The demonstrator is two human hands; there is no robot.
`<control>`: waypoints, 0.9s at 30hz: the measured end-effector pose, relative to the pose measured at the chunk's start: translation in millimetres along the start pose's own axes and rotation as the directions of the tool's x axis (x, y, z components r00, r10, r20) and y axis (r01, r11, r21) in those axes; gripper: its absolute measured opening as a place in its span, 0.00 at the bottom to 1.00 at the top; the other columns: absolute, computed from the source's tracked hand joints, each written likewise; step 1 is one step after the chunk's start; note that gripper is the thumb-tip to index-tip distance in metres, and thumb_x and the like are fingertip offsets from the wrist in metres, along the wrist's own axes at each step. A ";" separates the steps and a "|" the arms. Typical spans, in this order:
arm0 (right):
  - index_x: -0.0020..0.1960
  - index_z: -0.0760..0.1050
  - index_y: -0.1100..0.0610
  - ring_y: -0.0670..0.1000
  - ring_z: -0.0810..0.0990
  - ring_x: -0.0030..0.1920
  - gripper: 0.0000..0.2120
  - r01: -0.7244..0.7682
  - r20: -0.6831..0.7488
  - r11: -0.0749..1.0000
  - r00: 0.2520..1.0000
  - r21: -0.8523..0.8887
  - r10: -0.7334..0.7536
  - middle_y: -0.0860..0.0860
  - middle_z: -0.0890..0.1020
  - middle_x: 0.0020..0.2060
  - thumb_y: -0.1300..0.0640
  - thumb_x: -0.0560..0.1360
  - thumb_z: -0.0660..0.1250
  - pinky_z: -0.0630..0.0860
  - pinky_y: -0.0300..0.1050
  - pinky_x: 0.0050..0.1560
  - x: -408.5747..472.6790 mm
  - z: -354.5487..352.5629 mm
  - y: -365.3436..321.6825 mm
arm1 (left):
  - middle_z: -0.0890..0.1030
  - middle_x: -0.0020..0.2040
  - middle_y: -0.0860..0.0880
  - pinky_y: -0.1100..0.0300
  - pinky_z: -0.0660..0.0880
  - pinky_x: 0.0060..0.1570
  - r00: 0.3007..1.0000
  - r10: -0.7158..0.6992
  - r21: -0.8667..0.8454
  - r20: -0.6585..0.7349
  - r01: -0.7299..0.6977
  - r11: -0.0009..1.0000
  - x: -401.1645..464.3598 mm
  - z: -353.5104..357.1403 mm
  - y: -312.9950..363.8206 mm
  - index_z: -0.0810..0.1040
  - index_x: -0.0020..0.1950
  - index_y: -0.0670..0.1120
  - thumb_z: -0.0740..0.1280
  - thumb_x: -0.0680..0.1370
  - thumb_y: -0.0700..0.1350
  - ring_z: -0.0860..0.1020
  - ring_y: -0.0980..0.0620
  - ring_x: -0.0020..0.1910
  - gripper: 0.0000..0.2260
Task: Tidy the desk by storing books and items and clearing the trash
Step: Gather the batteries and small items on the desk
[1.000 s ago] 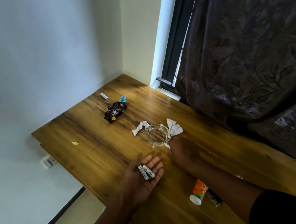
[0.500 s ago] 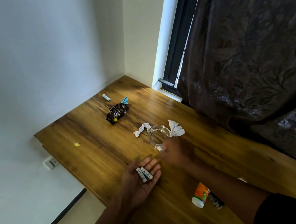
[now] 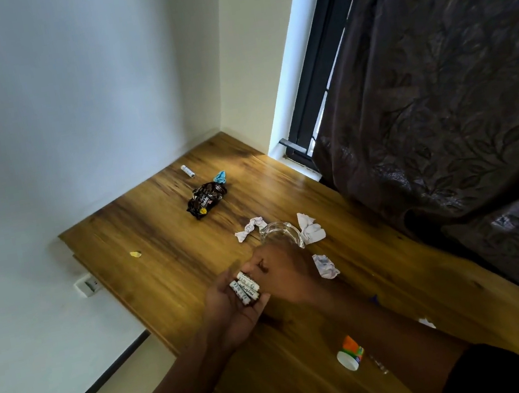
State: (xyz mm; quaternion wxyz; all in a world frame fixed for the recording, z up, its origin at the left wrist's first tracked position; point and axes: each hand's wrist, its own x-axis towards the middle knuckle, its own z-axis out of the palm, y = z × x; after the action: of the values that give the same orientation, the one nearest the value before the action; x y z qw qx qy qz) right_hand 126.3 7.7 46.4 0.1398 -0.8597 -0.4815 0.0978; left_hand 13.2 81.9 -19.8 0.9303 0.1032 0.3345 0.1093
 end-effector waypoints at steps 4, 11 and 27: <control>0.48 0.83 0.50 0.48 0.80 0.41 0.05 -0.013 -0.063 0.998 0.998 0.063 0.017 0.44 0.79 0.35 0.52 0.77 0.68 0.77 0.45 0.41 19.2 -7.4 -1.8 | 0.85 0.50 0.43 0.44 0.81 0.57 0.997 0.065 -0.067 0.031 -0.063 0.996 -4.2 -3.9 17.1 0.80 0.58 0.39 0.64 0.78 0.50 0.85 0.44 0.46 0.17; 0.55 0.81 0.47 0.50 0.83 0.45 0.08 0.050 -0.099 0.996 0.994 0.068 -0.043 0.46 0.85 0.46 0.50 0.77 0.68 0.81 0.47 0.45 86.8 -13.3 -21.1 | 0.80 0.67 0.39 0.43 0.76 0.65 0.993 0.113 -0.128 0.037 -0.107 0.986 -1.7 -21.0 69.2 0.74 0.72 0.39 0.58 0.83 0.52 0.76 0.38 0.68 0.23; 0.54 0.82 0.52 0.54 0.81 0.51 0.10 0.022 -0.013 1.000 1.000 -0.015 -0.022 0.50 0.84 0.50 0.53 0.76 0.66 0.76 0.46 0.44 290.7 31.8 -25.9 | 0.75 0.72 0.36 0.41 0.61 0.76 0.977 0.207 -0.160 0.043 -0.198 0.967 22.9 -42.1 132.3 0.76 0.71 0.37 0.56 0.85 0.54 0.75 0.35 0.70 0.25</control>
State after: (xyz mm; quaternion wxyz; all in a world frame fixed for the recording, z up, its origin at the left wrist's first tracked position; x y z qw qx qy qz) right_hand 246.3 273.8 15.4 0.1376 -0.8560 -0.4906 0.0872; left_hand -14.5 219.5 -30.2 0.9291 0.0676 0.2848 0.2261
